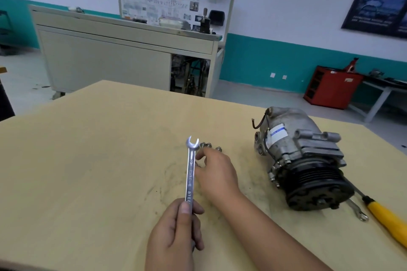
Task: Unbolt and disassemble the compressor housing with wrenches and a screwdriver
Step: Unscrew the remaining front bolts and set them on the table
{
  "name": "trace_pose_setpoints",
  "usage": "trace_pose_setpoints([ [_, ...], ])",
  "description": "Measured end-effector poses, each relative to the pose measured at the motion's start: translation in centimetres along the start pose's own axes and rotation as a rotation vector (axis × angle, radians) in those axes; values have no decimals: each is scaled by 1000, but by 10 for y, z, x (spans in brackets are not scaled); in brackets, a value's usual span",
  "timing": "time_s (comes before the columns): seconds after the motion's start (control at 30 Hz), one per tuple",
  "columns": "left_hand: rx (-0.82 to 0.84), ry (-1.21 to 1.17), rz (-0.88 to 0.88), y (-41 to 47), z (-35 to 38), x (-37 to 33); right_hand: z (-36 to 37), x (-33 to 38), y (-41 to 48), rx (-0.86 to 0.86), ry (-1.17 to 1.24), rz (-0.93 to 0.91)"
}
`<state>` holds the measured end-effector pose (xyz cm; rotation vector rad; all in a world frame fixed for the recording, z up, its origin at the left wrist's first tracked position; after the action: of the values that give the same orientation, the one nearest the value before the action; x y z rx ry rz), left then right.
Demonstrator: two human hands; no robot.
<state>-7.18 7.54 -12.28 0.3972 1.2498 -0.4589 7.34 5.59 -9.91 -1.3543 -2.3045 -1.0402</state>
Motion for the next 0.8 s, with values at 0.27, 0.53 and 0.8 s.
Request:
trace_pose_setpoints([
  [0.27, 50, 111, 91, 3, 3, 0, -43, -1, -30, 63, 549, 121],
  [0.53, 366, 167, -8, -26, 41, -2, -90, -35, -60, 384, 1139, 456],
  [0.8, 498, 207, -92, -58, 91, 10, -120, -77, -78, 354, 1429, 700],
])
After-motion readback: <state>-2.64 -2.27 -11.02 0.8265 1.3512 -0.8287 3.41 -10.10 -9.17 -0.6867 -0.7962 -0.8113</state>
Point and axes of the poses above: each hand's wrist, its own y-axis towards the middle knuckle, its own z-axis out of the palm, x = y × z, the point moved 2 cm from there along y, towards the middle knuckle, and after that the axes turned 14 degrees about -x, right-handed, at the moved point
